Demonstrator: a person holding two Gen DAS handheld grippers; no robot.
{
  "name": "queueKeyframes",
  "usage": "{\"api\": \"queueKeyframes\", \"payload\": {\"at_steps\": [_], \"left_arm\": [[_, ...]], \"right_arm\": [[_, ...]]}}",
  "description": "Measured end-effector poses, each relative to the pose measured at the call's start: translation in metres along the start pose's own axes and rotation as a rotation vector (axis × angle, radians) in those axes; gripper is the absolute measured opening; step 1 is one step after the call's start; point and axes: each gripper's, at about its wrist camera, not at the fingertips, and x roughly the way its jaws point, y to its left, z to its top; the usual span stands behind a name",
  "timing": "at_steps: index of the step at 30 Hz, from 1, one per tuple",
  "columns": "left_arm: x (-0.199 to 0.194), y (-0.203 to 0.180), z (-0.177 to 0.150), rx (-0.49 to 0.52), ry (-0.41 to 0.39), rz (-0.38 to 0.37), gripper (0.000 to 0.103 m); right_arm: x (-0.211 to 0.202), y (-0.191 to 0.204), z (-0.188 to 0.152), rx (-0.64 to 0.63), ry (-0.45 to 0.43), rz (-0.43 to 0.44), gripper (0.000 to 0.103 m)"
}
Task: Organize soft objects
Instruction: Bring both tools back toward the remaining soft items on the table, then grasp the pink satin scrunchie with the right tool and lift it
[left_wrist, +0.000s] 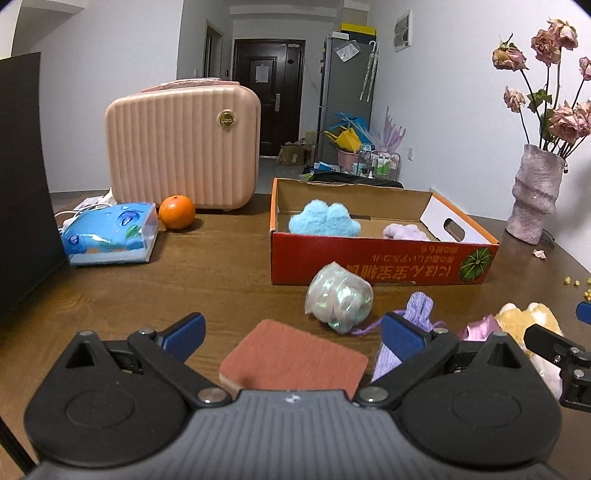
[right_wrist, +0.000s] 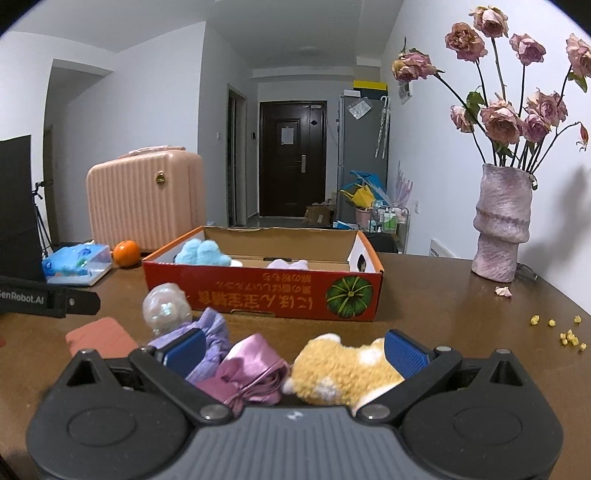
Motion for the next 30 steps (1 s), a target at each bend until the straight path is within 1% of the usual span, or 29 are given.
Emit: {"api": "queueKeyframes", "payload": {"at_steps": [4,10,17,21,25,27,30], "left_arm": [[-0.009,0.005,-0.007,-0.004,-0.001,-0.004,0.103],[-0.018,0.012,-0.016,-0.001,0.004,-0.008,0.103],[-0.019,0.019,-0.017,-0.022,0.008,-0.015,0.103],[-0.017,0.021,-0.016,-0.028,0.016,-0.022,0.103],[-0.015,0.025,-0.017,-0.04,0.024,-0.026,0.103],[-0.015,0.027,-0.017,-0.047,0.028,-0.027,0.103],[-0.013,0.031,-0.017,-0.058,0.034,-0.03,0.103]], "right_arm": [[-0.005,0.005,-0.006,-0.015,0.013,0.006,0.103],[-0.003,0.019,-0.013,-0.06,0.055,0.021,0.103],[0.014,0.031,-0.015,-0.083,0.143,0.053,0.101],[0.029,0.037,-0.014,-0.102,0.189,0.054,0.092],[0.044,0.038,-0.013,-0.094,0.231,0.055,0.087],[0.049,0.037,-0.013,-0.095,0.241,0.062,0.079],[0.054,0.035,-0.014,-0.094,0.25,0.071,0.075]]}}
